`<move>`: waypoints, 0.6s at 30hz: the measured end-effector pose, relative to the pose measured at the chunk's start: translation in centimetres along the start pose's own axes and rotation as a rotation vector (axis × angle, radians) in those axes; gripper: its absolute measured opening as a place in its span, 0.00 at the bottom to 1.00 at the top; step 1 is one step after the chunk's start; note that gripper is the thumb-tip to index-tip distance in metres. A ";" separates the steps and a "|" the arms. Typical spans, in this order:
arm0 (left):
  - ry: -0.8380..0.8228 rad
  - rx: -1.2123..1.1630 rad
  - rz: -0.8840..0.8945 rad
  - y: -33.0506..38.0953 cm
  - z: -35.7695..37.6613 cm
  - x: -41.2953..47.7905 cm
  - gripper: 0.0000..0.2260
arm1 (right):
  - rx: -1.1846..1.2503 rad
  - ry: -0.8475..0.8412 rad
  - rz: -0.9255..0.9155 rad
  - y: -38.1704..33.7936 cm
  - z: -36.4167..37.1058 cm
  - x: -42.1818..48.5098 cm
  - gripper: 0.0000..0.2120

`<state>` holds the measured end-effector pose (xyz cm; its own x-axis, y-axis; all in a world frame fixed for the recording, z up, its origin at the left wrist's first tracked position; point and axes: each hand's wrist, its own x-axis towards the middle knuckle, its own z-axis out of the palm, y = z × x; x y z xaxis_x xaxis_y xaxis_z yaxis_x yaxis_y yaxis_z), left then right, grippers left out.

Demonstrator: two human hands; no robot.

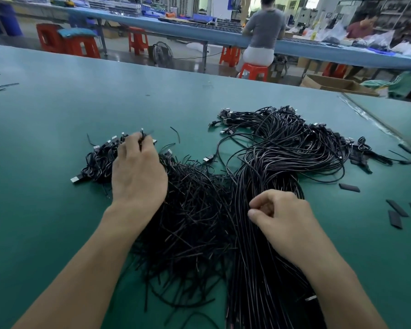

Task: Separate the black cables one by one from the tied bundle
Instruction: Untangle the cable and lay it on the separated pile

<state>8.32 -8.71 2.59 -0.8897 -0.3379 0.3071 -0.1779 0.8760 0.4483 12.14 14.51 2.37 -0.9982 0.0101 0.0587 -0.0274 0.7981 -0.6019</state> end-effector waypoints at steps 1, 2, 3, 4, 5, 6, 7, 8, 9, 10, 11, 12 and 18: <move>-0.020 0.045 -0.023 0.1 0.0 0.0 0.23 | -0.033 -0.004 0.014 -0.1 0.3 -0.1 0.02; -0.025 0.081 -0.043 0.1 -0.1 0.0 0.24 | -0.060 0.007 0.021 -0.1 0.6 -0.2 0.05; -0.028 0.108 -0.065 0.2 -0.1 0.1 0.27 | -0.083 0.023 0.027 -0.2 0.8 -0.3 0.07; -0.037 0.126 -0.085 0.3 0.0 0.1 0.30 | -0.101 0.040 0.033 -0.3 0.9 -0.4 0.09; -0.053 0.134 -0.094 0.4 0.0 0.1 0.32 | -0.107 0.051 0.042 -0.4 1.1 -0.5 0.11; -0.069 0.134 -0.091 0.4 0.1 0.1 0.34 | -0.100 0.056 0.055 -0.3 1.1 -0.5 0.11; -0.076 0.127 -0.079 0.5 0.2 0.1 0.35 | -0.081 0.058 0.068 -0.2 1.1 -0.4 0.12; -0.070 0.113 -0.060 0.7 0.3 0.0 0.36 | -0.060 0.057 0.081 -0.1 1.1 -0.3 0.12; -0.054 0.099 -0.035 0.9 0.3 -0.1 0.36 | -0.039 0.058 0.093 0.0 1.1 -0.2 0.11; -0.035 0.087 -0.010 1.2 0.3 -0.1 0.35 | -0.022 0.061 0.102 0.1 1.1 -0.1 0.10; -0.024 0.078 0.011 1.4 0.2 -0.2 0.34 | -0.007 0.066 0.107 0.1 1.1 -0.1 0.10; -0.022 0.072 0.025 1.5 0.2 -0.3 0.33 | 0.004 0.073 0.112 0.2 1.1 0.0 0.09; 0.054 0.060 0.148 2.3 0.1 -1.2 0.28 | -0.064 0.076 0.122 -0.3 1.5 -0.2 0.09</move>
<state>8.94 -6.26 3.21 -0.8844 -0.2204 0.4115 -0.0729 0.9359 0.3446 12.27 13.42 1.33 -0.9869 0.1534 0.0498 0.1001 0.8246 -0.5568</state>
